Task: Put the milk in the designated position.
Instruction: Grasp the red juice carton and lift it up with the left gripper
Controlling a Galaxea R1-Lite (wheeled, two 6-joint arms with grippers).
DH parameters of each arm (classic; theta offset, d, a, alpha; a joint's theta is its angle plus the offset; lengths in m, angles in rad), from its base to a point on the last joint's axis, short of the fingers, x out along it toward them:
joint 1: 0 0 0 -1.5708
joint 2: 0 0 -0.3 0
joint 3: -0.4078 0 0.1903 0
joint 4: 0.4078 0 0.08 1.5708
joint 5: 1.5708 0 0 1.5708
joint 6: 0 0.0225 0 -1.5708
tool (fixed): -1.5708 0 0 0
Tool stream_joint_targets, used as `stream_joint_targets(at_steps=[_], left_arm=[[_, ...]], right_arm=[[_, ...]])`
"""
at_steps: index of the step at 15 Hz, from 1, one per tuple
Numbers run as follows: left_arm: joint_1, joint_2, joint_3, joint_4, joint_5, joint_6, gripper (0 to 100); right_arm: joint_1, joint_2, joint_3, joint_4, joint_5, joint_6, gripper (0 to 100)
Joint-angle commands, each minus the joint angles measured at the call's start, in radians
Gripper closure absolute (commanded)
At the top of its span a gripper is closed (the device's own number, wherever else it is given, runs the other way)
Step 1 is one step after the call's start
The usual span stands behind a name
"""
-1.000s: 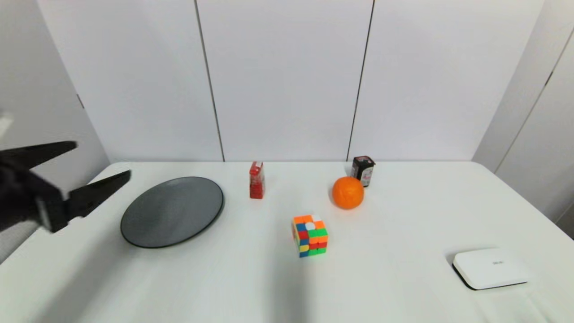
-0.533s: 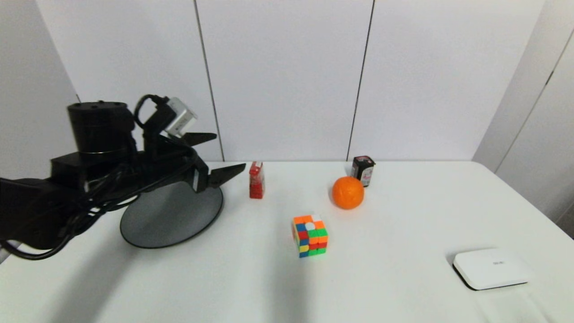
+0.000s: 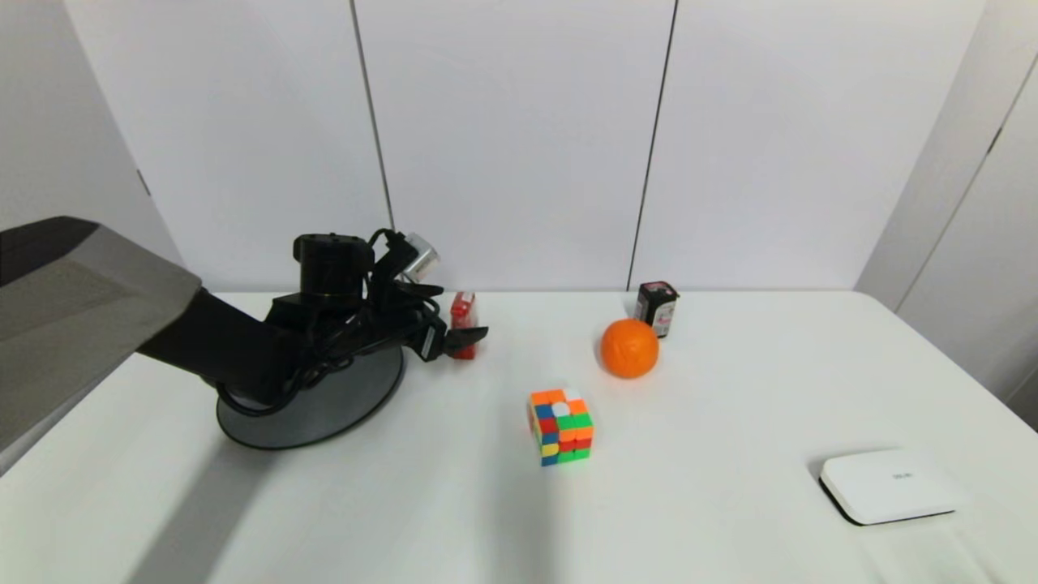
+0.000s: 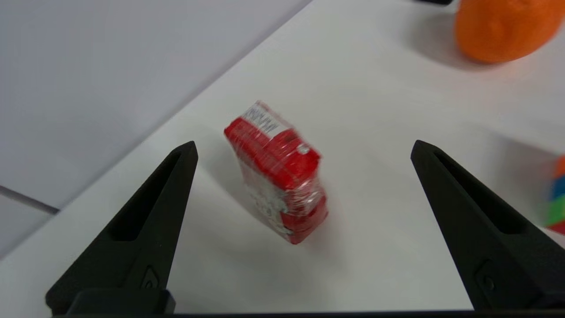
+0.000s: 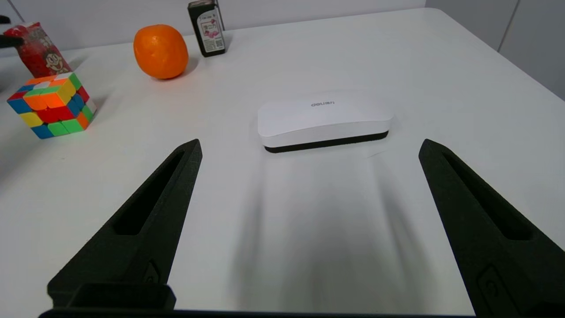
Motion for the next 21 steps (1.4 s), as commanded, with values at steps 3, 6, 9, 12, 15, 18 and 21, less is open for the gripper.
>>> stream_joint_targets(at_steps=[3,6,9,12,15,18,21], left_arm=[[-0.019,0.139,-0.131,0.004,0.152,-0.093,0],[-0.025,0.18,-0.194,0.004,0.156,-0.109,0],[-0.029,0.191,-0.211,0.004,0.156,-0.109,100],[-0.031,0.189,-0.206,0.005,0.155,-0.109,100],[-0.039,0.159,-0.166,0.01,0.153,-0.109,100],[-0.04,0.102,-0.134,0.048,0.153,-0.107,100],[-0.062,-0.024,-0.116,0.109,0.153,-0.107,100]], right_arm=[[0.0,0.001,0.0,0.0,0.0,0.001,0],[0.0,0.001,0.0,0.0,0.0,0.001,0],[0.0,0.001,0.0,0.0,0.0,0.001,0],[0.0,0.001,0.0,0.0,0.0,0.001,0],[0.0,0.001,0.0,0.0,0.0,0.001,0],[0.0,0.001,0.0,0.0,0.0,0.001,0],[0.0,0.001,0.0,0.0,0.0,0.001,0]])
